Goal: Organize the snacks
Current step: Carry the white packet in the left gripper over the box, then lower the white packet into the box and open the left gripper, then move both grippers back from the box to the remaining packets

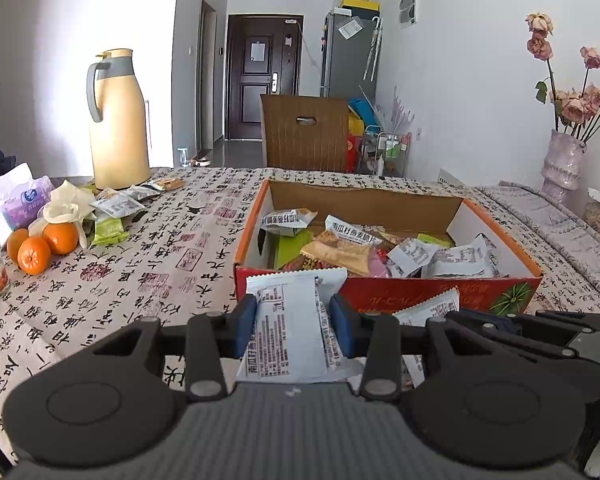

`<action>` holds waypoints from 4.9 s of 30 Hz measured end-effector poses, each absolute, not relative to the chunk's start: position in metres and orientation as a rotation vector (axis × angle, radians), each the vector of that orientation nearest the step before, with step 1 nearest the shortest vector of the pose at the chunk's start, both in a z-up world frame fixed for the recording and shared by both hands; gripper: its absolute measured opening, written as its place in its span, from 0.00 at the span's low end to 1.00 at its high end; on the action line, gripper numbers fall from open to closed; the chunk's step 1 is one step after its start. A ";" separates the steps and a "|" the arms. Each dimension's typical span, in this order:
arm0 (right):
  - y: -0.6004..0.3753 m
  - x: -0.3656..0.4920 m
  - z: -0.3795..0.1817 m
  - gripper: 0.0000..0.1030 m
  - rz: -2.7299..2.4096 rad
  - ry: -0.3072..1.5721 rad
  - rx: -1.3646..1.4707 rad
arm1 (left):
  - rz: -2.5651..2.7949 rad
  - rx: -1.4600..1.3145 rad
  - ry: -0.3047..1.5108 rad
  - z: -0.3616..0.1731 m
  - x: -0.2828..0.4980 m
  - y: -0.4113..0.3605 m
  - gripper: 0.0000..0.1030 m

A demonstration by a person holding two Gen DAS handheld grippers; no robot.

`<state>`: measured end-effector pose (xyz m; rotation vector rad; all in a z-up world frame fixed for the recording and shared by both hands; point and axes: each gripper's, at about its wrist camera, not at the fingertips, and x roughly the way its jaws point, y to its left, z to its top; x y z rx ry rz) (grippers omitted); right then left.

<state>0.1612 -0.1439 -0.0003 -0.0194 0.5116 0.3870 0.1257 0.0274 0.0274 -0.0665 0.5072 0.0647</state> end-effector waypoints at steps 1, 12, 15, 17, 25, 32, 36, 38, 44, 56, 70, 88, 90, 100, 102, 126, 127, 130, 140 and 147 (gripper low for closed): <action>-0.145 0.161 0.000 0.05 0.387 0.510 -0.017 | 0.065 -0.067 0.507 0.028 0.125 0.027 0.40; -0.156 0.148 0.013 0.04 0.383 0.458 0.012 | 0.072 -0.069 0.488 0.033 0.116 0.028 0.40; -0.160 0.145 0.015 0.04 0.379 0.452 0.020 | 0.071 -0.066 0.484 0.034 0.114 0.026 0.40; -0.163 0.143 0.016 0.04 0.375 0.446 0.024 | 0.069 -0.064 0.479 0.036 0.113 0.025 0.40; -0.174 0.146 0.032 0.04 0.354 0.396 0.044 | 0.052 -0.041 0.434 0.055 0.120 0.014 0.40; -0.190 0.173 0.057 0.04 0.325 0.331 0.072 | 0.030 -0.017 0.393 0.078 0.156 -0.006 0.40; -0.199 0.200 0.066 0.04 0.311 0.313 0.091 | 0.022 -0.014 0.392 0.083 0.186 -0.014 0.40; -0.202 0.217 0.068 0.04 0.306 0.311 0.097 | 0.025 -0.014 0.395 0.083 0.200 -0.017 0.40; -0.198 0.258 0.061 0.04 0.299 0.332 0.103 | 0.041 -0.025 0.415 0.075 0.239 -0.016 0.40; -0.192 0.298 0.015 0.09 0.301 0.430 0.123 | 0.030 -0.082 0.490 0.035 0.272 0.006 0.45; -0.203 0.283 0.019 1.00 0.280 0.378 0.156 | 0.073 -0.116 0.423 0.041 0.258 0.012 1.00; -0.200 0.264 0.034 1.00 0.270 0.338 0.120 | 0.047 -0.155 0.400 0.056 0.243 0.012 1.00; -0.200 0.258 0.038 1.00 0.272 0.333 0.116 | 0.049 -0.151 0.392 0.059 0.238 0.013 1.00; -0.204 0.218 0.036 1.00 0.293 0.380 0.119 | 0.056 -0.125 0.386 0.062 0.196 0.013 1.00; -0.205 0.208 0.033 1.00 0.302 0.396 0.122 | 0.062 -0.119 0.394 0.059 0.187 0.014 1.00; -0.183 0.136 -0.015 1.00 0.305 0.582 0.011 | 0.094 -0.158 0.530 -0.005 0.117 0.054 1.00; -0.182 0.138 -0.015 1.00 0.298 0.592 0.006 | 0.093 -0.158 0.533 -0.006 0.117 0.054 1.00; -0.178 0.143 -0.016 1.00 0.295 0.611 -0.003 | 0.089 -0.162 0.537 -0.007 0.117 0.053 1.00; -0.164 0.165 -0.026 1.00 0.275 0.700 -0.008 | 0.086 -0.156 0.558 -0.009 0.117 0.050 1.00; -0.163 0.173 -0.030 1.00 0.246 0.734 -0.004 | 0.093 -0.151 0.560 -0.007 0.112 0.048 1.00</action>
